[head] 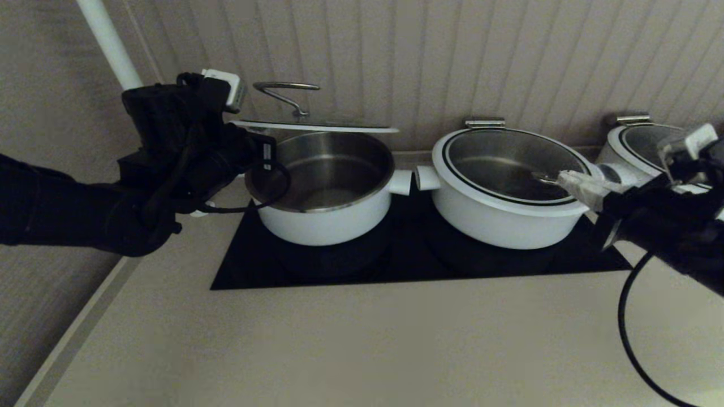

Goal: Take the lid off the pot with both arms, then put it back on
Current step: Open the pot lid completely

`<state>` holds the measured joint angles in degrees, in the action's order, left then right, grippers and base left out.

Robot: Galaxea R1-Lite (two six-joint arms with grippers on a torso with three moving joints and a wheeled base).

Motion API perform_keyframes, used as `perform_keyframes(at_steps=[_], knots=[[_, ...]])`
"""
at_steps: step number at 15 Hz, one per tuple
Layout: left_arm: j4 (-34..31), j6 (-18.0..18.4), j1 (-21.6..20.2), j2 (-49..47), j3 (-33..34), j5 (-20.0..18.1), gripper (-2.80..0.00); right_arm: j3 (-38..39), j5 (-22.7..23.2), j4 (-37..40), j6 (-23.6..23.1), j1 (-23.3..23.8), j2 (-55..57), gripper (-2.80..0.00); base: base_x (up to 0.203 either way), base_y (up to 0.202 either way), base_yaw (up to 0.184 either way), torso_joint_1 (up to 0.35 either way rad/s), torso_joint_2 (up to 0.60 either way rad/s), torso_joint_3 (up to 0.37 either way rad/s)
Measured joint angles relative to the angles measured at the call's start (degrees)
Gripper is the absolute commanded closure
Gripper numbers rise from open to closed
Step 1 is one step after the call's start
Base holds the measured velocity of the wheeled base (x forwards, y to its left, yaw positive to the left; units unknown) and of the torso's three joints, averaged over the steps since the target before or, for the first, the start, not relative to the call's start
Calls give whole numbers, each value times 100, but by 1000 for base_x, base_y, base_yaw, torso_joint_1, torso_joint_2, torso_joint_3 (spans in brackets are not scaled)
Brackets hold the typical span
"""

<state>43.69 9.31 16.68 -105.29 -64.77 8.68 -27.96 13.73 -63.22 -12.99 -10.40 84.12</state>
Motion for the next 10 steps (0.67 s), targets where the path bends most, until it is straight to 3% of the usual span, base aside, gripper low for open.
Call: perform_keyframes(at_steps=[3,6,10], knots=[[2,-4,-4,5,-8,2,0,827,-17,-829,120,324,-84,0,0,0,0,0,0,0],[7,-4,-9,2,-13,3,0,1587,-26,-824,147,815,-488,0,0,0,0,0,0,0],[11,-9,-6,-13,-13,5,0,2585,-28,-547,159,1041,-1286,0,0,0,0,0,0,0]])
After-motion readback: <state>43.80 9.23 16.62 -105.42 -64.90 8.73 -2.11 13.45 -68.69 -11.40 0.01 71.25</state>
